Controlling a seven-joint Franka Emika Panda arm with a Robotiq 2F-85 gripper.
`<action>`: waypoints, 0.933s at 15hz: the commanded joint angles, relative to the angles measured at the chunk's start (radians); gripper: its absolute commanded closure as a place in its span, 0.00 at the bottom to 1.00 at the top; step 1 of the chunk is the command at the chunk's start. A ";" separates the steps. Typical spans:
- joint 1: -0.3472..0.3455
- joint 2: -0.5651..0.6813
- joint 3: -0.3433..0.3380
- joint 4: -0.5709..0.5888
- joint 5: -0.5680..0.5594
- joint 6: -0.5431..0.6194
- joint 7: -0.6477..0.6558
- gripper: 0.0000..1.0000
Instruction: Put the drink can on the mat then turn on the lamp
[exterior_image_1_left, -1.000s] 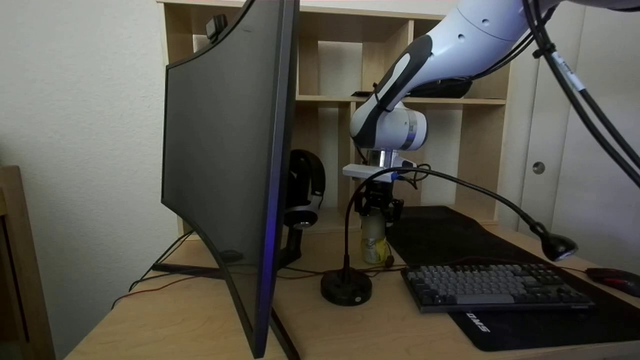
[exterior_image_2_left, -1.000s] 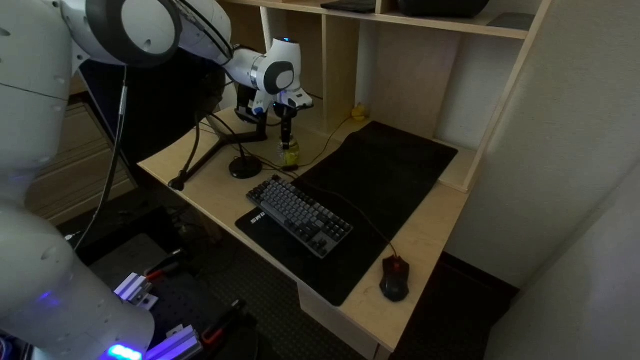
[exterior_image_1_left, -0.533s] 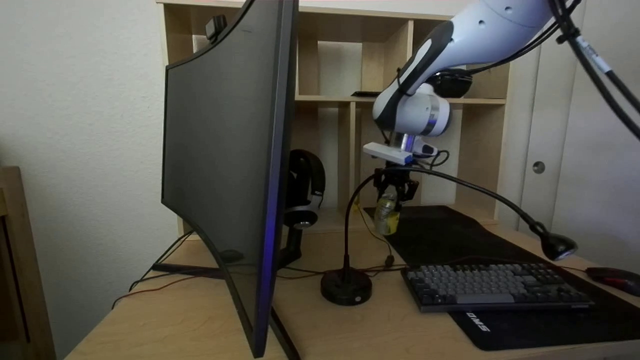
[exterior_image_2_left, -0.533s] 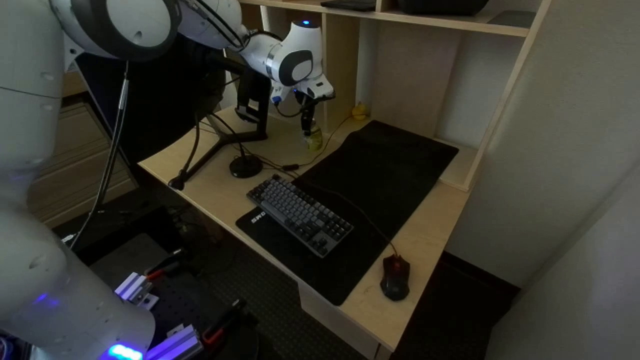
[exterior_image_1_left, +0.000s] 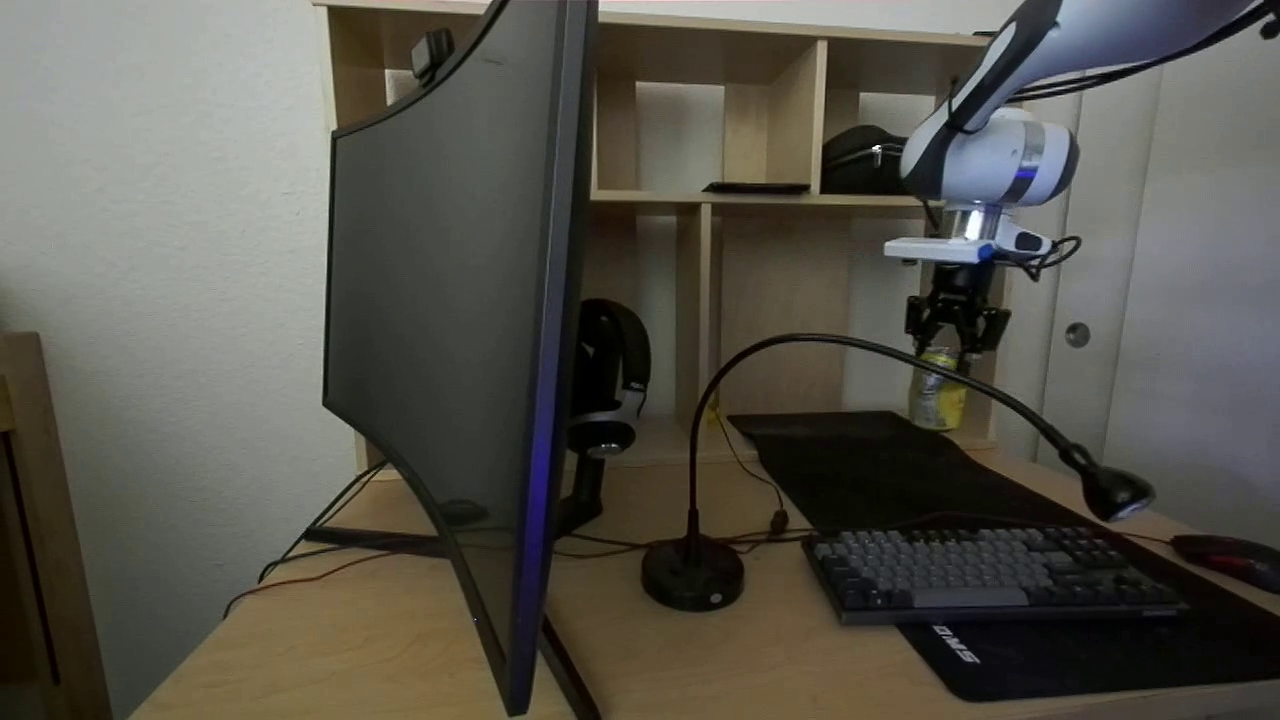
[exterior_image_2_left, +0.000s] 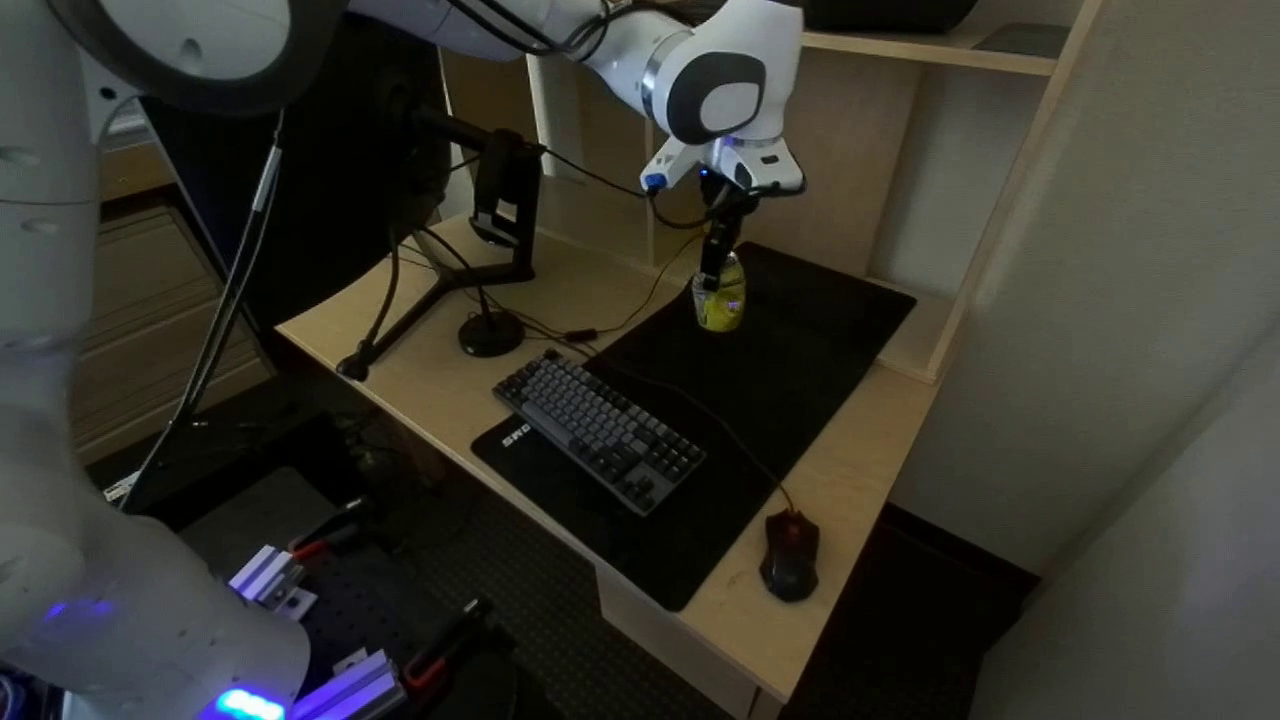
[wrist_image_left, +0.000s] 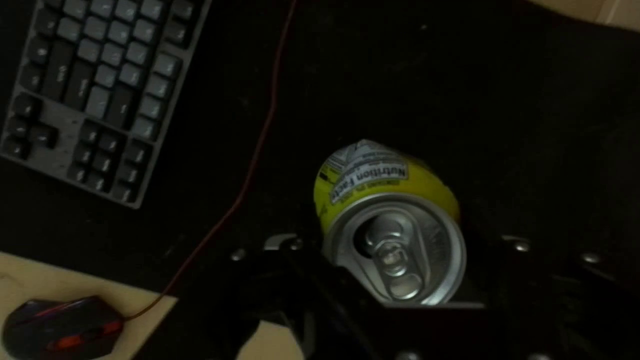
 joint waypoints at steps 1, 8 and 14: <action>-0.020 0.011 -0.014 0.018 0.009 -0.032 0.001 0.33; -0.066 0.184 -0.033 0.182 0.045 0.023 0.118 0.58; -0.079 0.304 -0.043 0.299 0.014 0.074 0.247 0.58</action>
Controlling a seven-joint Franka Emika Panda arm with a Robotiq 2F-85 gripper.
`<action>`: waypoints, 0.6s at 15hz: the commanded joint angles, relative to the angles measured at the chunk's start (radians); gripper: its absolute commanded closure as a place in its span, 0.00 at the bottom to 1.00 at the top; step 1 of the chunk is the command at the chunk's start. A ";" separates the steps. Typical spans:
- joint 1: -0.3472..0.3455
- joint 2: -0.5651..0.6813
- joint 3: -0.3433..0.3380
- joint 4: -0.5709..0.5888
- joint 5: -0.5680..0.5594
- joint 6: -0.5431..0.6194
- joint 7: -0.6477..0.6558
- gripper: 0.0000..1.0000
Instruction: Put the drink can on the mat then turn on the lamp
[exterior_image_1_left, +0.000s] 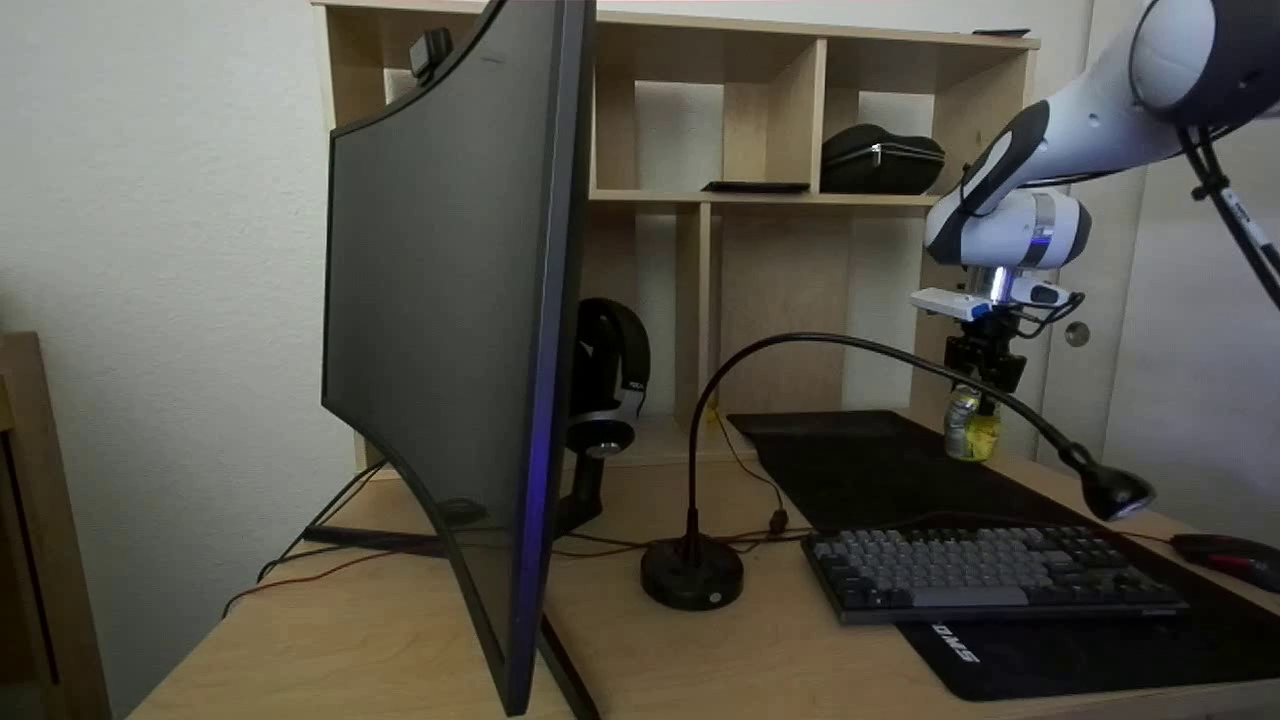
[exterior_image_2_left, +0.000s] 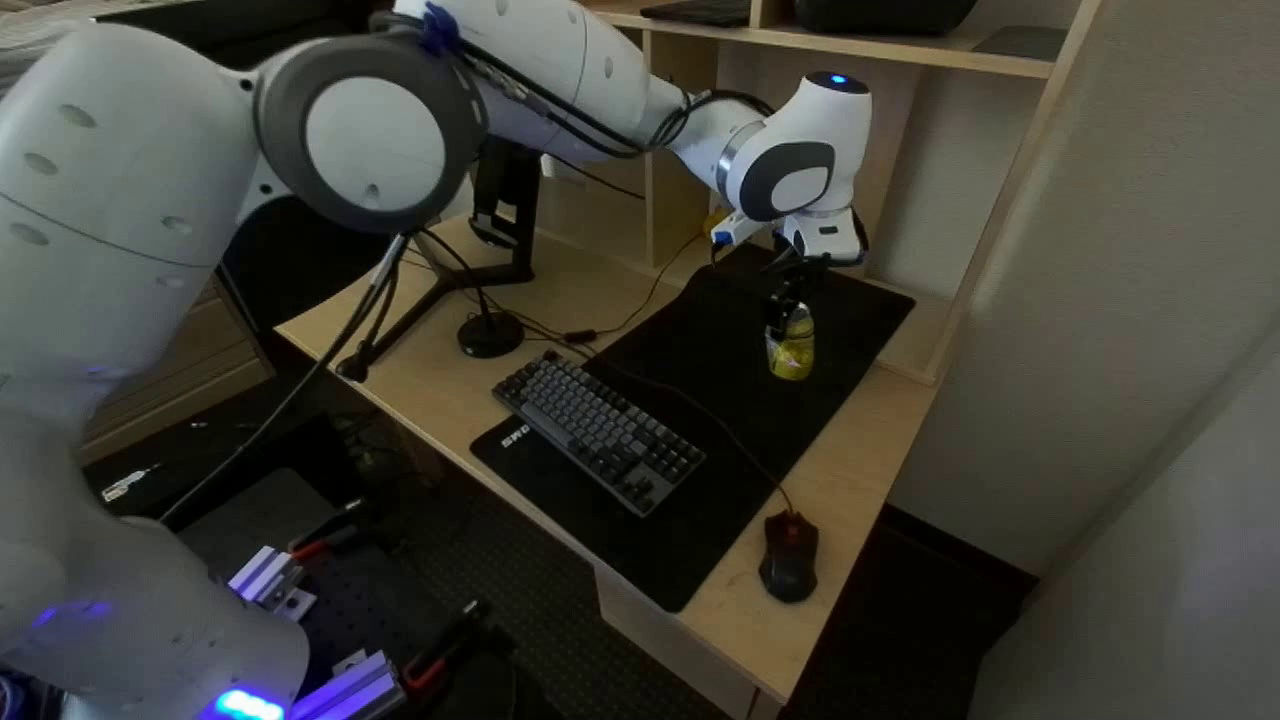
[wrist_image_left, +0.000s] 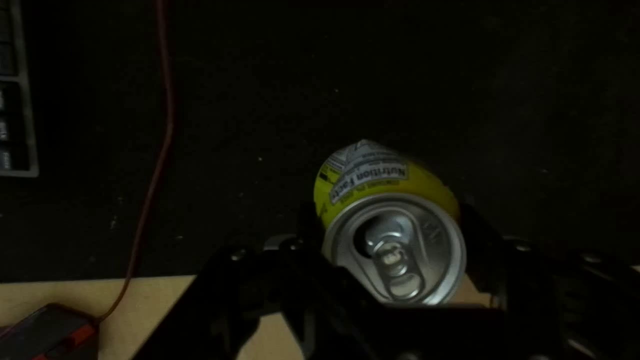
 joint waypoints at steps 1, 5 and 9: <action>-0.011 0.027 0.010 0.030 -0.010 -0.003 0.012 0.33; -0.004 0.050 0.003 0.029 -0.013 0.031 0.034 0.58; -0.014 0.121 -0.001 0.042 0.007 0.159 0.125 0.58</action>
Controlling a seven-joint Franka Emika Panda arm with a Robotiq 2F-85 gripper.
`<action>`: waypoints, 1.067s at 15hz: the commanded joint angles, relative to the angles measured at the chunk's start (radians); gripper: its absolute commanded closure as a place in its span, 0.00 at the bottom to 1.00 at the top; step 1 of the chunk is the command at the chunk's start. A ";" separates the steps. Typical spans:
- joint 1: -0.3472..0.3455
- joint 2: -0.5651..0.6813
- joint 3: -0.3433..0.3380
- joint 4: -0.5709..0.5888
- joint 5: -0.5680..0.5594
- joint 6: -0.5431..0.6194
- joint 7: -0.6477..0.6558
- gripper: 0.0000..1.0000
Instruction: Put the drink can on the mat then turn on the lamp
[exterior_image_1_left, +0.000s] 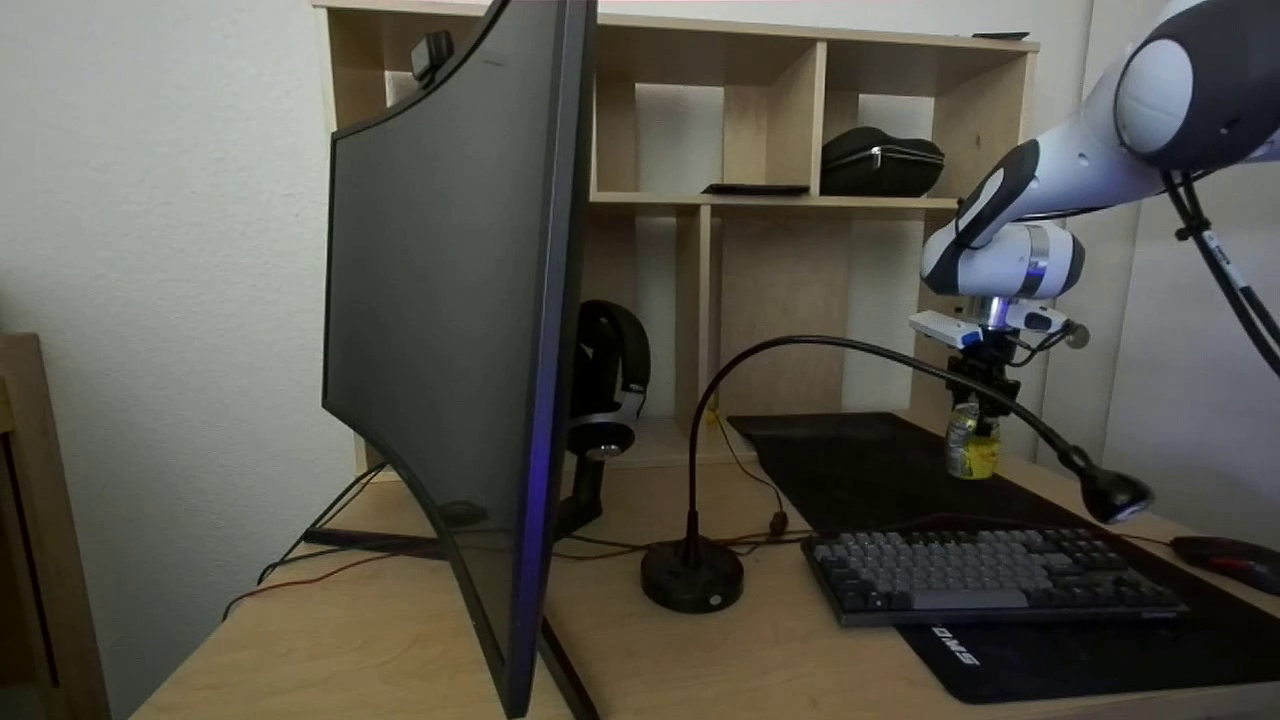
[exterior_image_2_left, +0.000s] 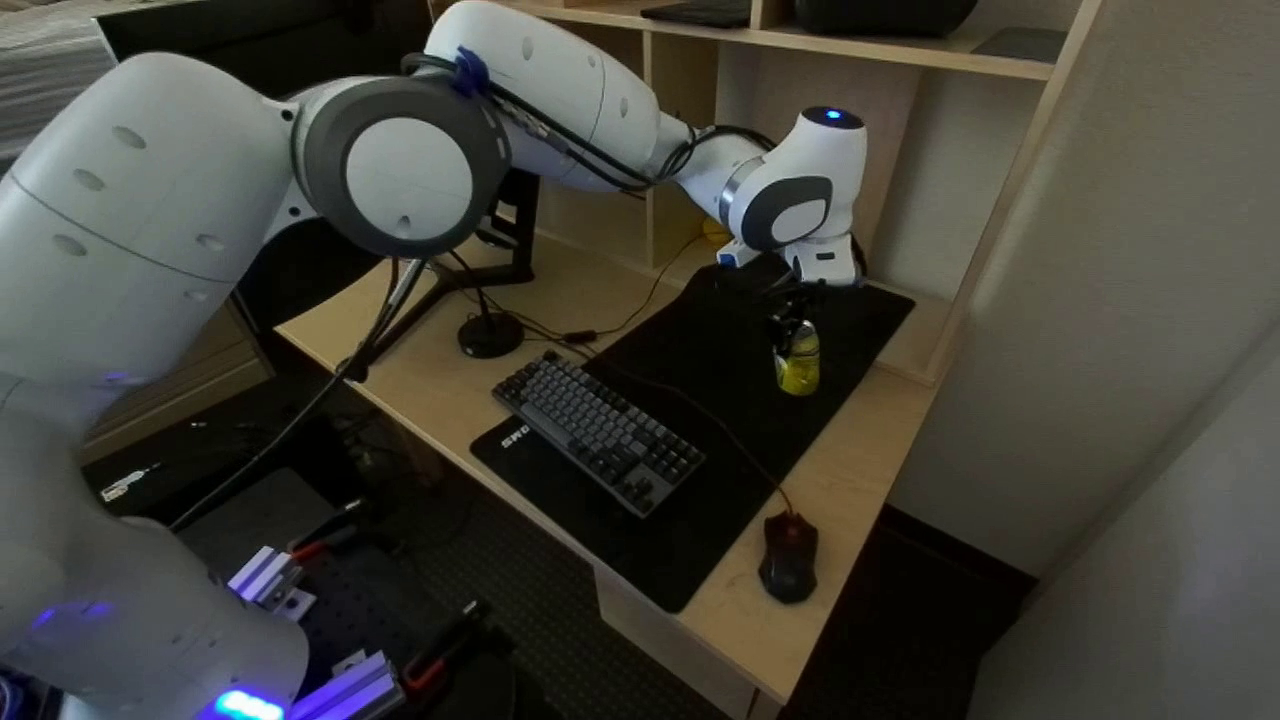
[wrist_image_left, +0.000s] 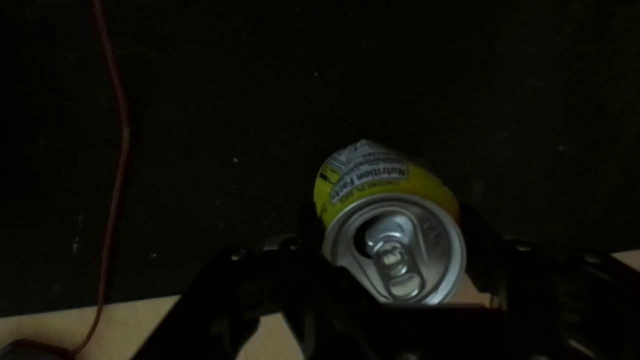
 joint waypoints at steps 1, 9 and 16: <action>-0.013 0.069 0.001 0.021 0.014 0.102 0.077 0.58; -0.011 0.044 0.002 -0.026 0.018 0.147 0.163 0.08; 0.022 -0.047 -0.015 -0.108 -0.007 0.238 0.155 0.00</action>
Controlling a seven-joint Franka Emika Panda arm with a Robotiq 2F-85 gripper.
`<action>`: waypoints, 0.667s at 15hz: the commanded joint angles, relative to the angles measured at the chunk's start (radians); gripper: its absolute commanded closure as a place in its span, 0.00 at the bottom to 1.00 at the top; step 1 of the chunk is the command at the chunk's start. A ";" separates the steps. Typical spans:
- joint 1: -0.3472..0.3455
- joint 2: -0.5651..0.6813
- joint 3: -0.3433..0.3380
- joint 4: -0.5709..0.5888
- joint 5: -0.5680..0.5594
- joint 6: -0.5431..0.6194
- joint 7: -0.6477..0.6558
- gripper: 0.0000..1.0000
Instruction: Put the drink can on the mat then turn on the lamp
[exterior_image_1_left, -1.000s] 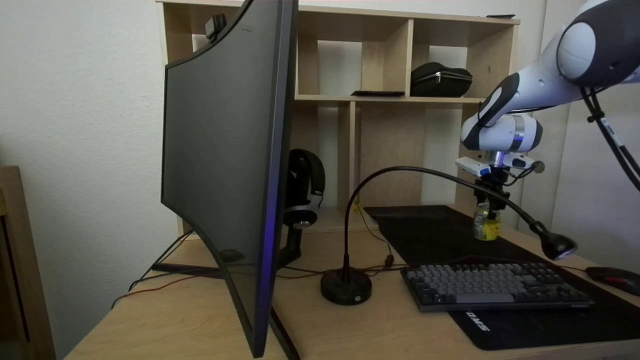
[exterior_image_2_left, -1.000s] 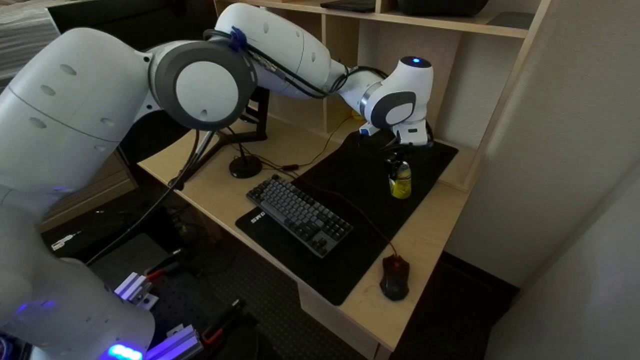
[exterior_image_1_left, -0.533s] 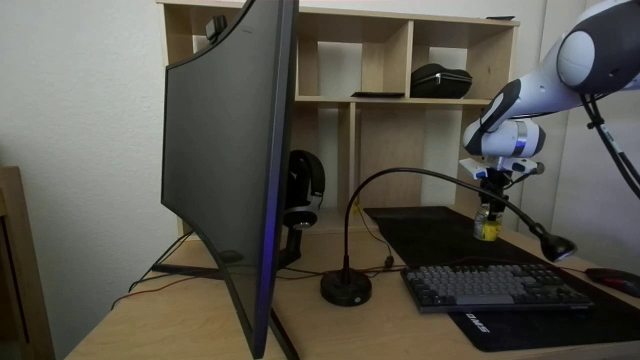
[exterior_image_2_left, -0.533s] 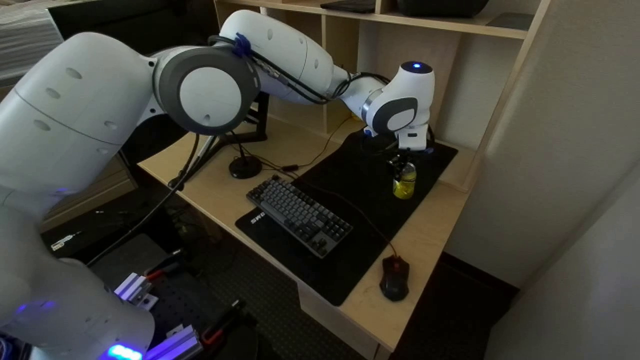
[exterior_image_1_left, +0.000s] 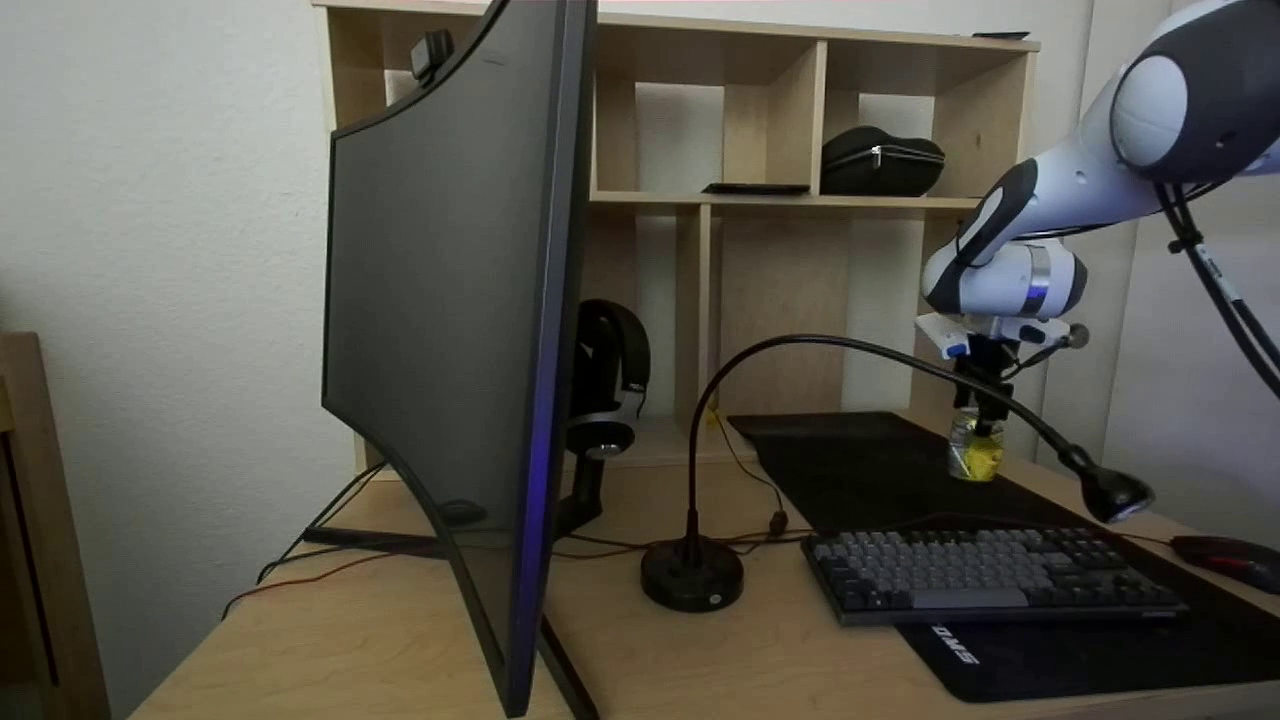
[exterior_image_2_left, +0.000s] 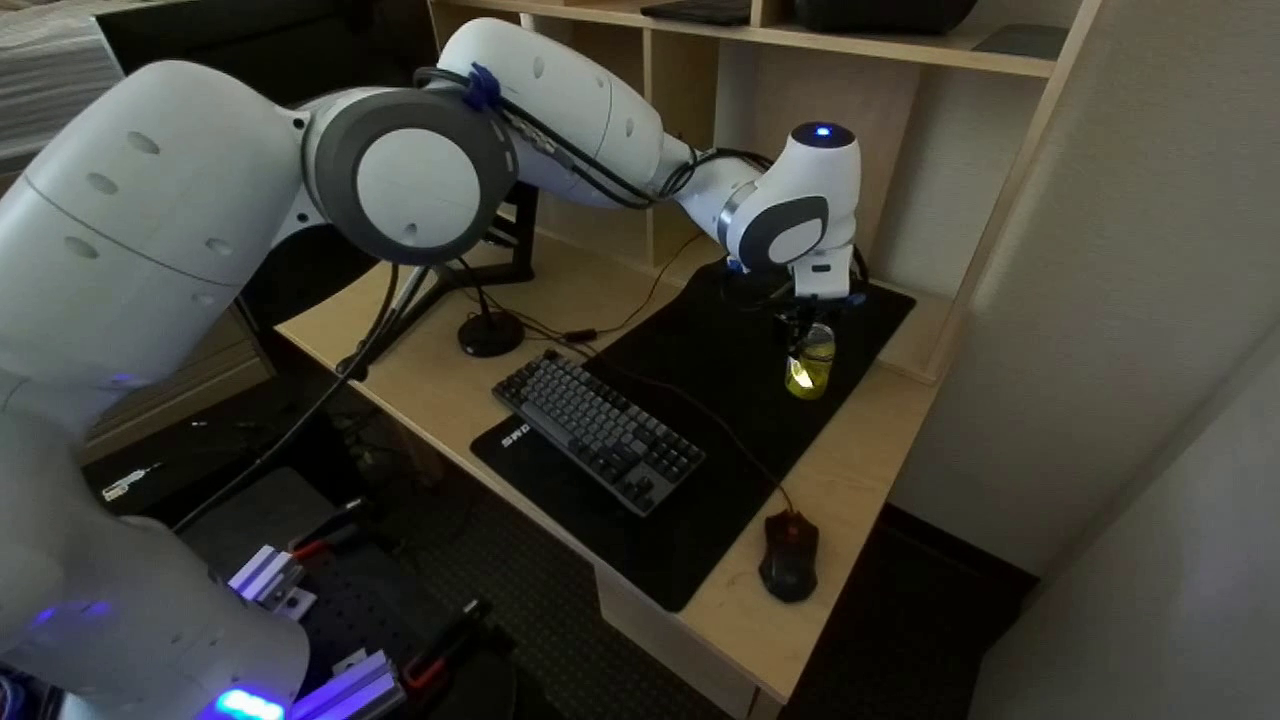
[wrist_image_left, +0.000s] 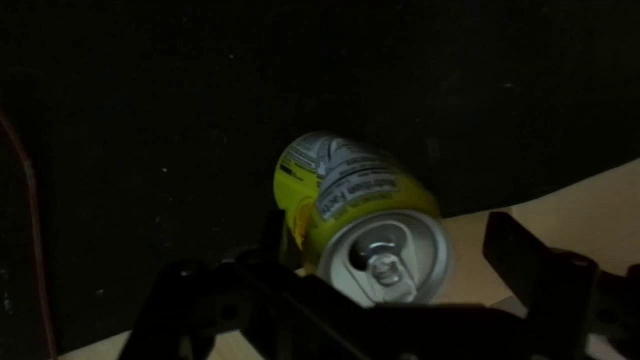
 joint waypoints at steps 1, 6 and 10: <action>0.025 -0.085 -0.010 -0.094 -0.012 0.063 -0.016 0.00; 0.017 -0.246 0.046 -0.219 -0.024 0.001 -0.168 0.00; 0.024 -0.418 0.094 -0.378 0.000 -0.056 -0.368 0.00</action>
